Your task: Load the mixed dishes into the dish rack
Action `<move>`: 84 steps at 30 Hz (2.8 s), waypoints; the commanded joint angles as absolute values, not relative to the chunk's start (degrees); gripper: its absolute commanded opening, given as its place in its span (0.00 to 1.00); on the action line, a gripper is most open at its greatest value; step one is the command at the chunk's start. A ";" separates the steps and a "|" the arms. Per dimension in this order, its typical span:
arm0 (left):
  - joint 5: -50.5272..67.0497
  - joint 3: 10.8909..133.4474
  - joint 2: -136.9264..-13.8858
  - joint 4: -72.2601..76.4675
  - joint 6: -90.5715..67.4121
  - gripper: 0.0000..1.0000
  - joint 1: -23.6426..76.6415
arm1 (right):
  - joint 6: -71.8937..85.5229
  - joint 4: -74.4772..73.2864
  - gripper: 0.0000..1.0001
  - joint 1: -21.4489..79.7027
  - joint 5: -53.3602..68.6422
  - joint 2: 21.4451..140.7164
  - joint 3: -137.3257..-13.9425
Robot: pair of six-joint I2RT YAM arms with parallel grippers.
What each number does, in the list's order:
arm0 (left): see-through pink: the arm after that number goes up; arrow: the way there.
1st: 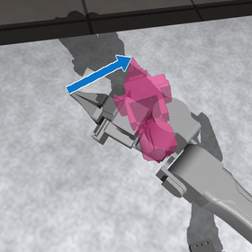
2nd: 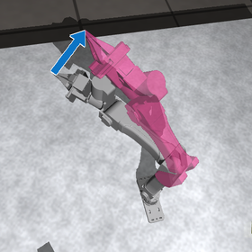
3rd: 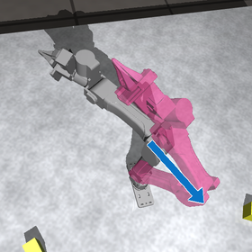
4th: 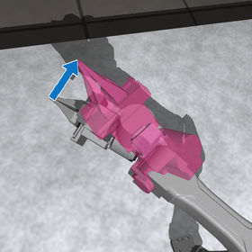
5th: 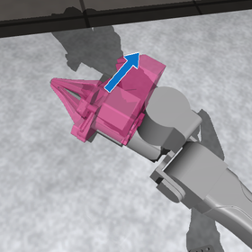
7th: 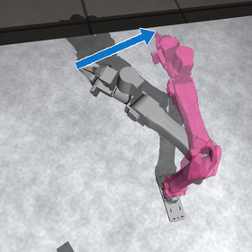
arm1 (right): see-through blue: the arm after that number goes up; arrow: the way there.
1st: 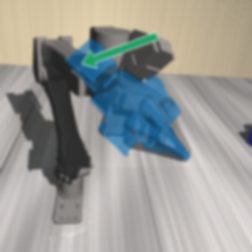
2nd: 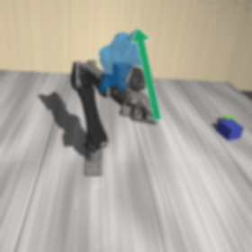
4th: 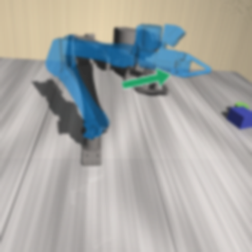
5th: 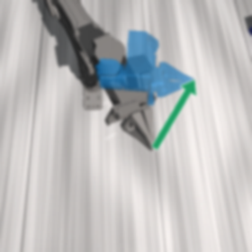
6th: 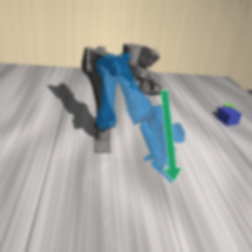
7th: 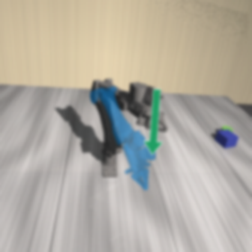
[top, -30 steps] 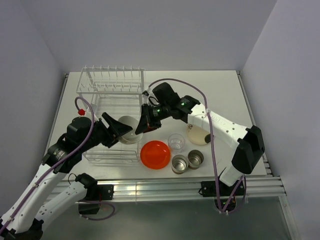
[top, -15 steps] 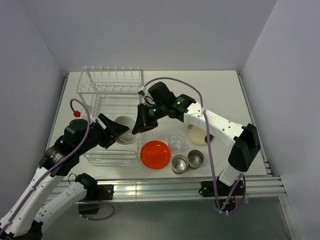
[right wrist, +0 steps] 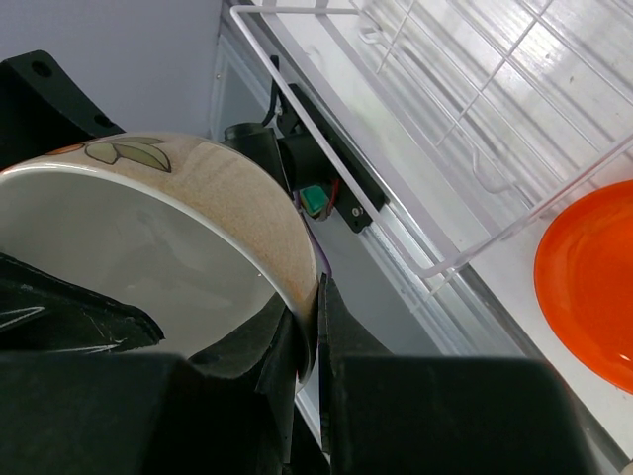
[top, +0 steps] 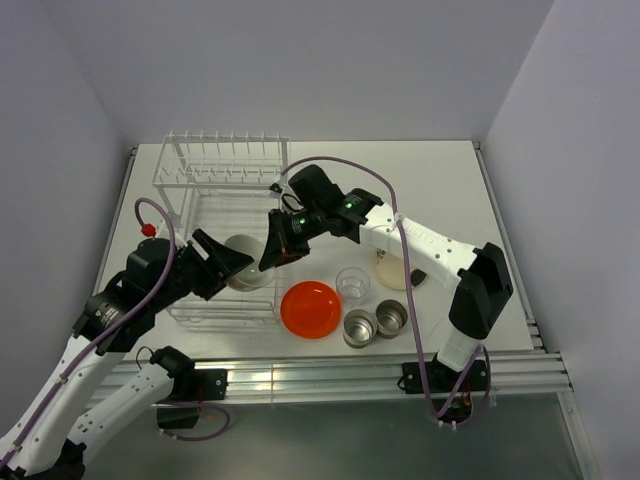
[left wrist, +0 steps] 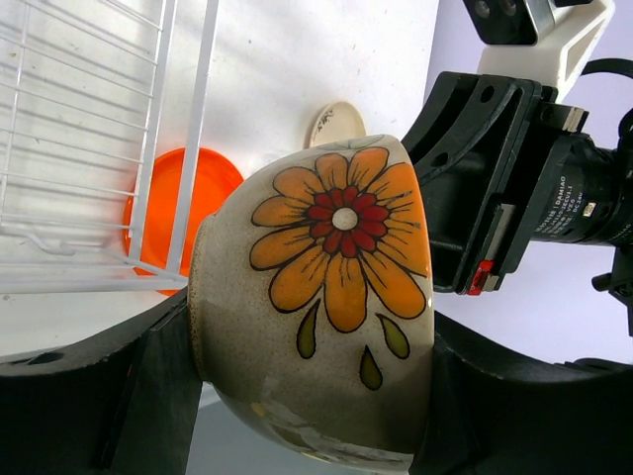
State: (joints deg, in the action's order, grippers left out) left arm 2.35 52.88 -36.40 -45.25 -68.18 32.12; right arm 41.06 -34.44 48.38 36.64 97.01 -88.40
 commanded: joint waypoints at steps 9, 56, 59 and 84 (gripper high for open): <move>2.37 52.74 -32.35 -41.40 -67.59 0.82 31.99 | 39.29 -30.50 0.00 47.90 37.26 95.54 -89.74; -7.29 54.75 -30.15 -51.68 -71.02 0.00 31.99 | 36.13 -33.48 0.52 47.64 35.86 100.02 -95.10; -8.17 56.07 -31.28 -53.61 -70.49 0.00 31.99 | 35.86 -34.01 0.54 47.11 33.67 99.41 -94.49; -16.08 82.44 -63.53 -67.32 -51.16 0.00 31.99 | 32.78 -36.83 0.55 30.77 25.66 79.29 -80.16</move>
